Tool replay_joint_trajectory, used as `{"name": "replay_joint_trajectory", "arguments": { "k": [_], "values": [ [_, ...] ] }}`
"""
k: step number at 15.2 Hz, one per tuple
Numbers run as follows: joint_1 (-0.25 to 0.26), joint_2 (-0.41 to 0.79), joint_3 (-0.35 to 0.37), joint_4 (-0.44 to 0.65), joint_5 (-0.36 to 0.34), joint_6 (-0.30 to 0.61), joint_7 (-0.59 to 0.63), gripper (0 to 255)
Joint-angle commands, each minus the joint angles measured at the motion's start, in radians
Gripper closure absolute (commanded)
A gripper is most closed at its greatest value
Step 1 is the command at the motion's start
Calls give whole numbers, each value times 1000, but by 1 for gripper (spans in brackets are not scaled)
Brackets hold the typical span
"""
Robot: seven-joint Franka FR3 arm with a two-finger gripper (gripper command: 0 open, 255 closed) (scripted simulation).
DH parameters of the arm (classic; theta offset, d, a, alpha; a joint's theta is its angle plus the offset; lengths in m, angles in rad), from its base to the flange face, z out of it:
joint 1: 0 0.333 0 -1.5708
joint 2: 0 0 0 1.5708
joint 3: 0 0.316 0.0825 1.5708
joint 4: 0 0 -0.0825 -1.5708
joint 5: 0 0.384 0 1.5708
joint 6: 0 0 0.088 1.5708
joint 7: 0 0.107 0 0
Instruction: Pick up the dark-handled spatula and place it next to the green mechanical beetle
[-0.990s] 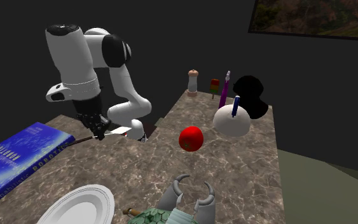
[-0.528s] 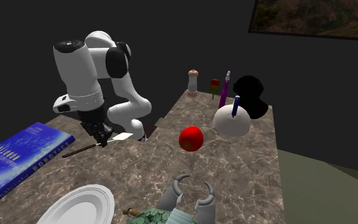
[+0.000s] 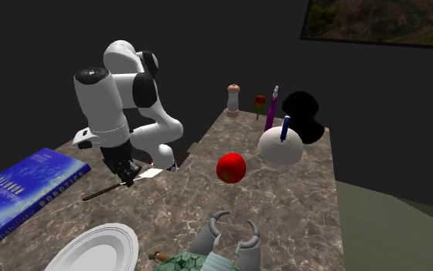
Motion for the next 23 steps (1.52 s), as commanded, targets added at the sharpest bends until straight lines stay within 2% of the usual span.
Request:
{"name": "replay_joint_trajectory", "arguments": {
  "k": [1,13,21,22,23],
  "values": [
    [-2,-3,-5,-29,-4,26,2,255],
    [-15,-1,-37,-196,-36,195,14,255],
    [-15,-1,-37,-196,-36,195,14,255],
    [-15,-1,-37,-196,-36,195,14,0],
    [-15,-1,-37,-196,-36,195,14,0]
  ]
}}
